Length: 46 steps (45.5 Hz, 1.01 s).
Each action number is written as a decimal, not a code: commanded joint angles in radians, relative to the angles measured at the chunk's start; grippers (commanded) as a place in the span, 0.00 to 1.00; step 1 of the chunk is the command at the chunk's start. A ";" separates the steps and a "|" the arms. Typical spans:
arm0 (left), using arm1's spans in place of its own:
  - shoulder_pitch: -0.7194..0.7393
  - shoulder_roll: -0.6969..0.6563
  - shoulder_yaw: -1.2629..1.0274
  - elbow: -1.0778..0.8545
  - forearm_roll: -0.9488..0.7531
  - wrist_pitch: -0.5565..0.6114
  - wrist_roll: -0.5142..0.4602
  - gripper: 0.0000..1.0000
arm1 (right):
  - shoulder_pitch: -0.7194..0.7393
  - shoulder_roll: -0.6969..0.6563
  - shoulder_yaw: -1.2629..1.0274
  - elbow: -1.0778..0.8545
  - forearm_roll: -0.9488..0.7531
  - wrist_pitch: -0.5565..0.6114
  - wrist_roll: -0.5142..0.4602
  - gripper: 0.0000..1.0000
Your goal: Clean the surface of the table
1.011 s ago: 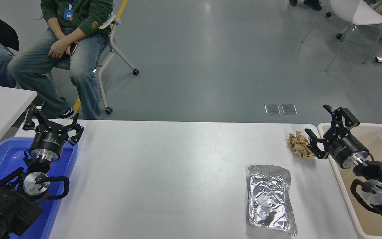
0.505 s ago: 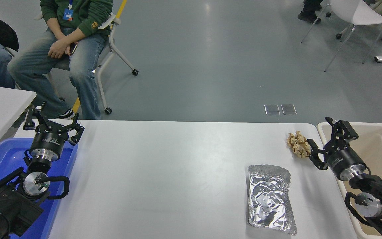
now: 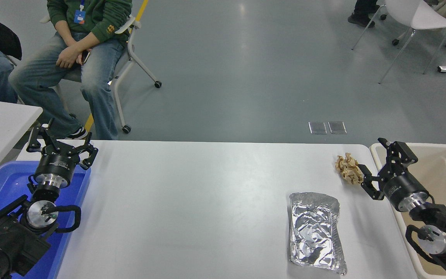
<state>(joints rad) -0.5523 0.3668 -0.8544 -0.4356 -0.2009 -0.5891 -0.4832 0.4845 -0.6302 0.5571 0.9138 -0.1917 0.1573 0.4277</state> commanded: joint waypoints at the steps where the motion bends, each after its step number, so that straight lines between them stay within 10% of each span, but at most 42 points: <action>1: -0.001 0.000 0.000 0.000 0.000 0.000 0.000 1.00 | 0.084 -0.178 -0.124 0.166 -0.075 0.008 -0.136 0.99; 17: 0.000 0.000 0.000 0.000 0.000 0.000 0.000 1.00 | 0.353 -0.351 -0.430 0.349 -0.215 0.058 -0.323 0.99; 46: 0.000 0.000 0.000 0.000 0.000 0.000 0.000 1.00 | 0.302 -0.319 -0.467 0.574 -0.644 0.047 -0.641 0.99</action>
<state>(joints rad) -0.5522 0.3667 -0.8545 -0.4357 -0.2009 -0.5890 -0.4832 0.8199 -0.9760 0.1190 1.4284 -0.7003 0.2048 -0.1056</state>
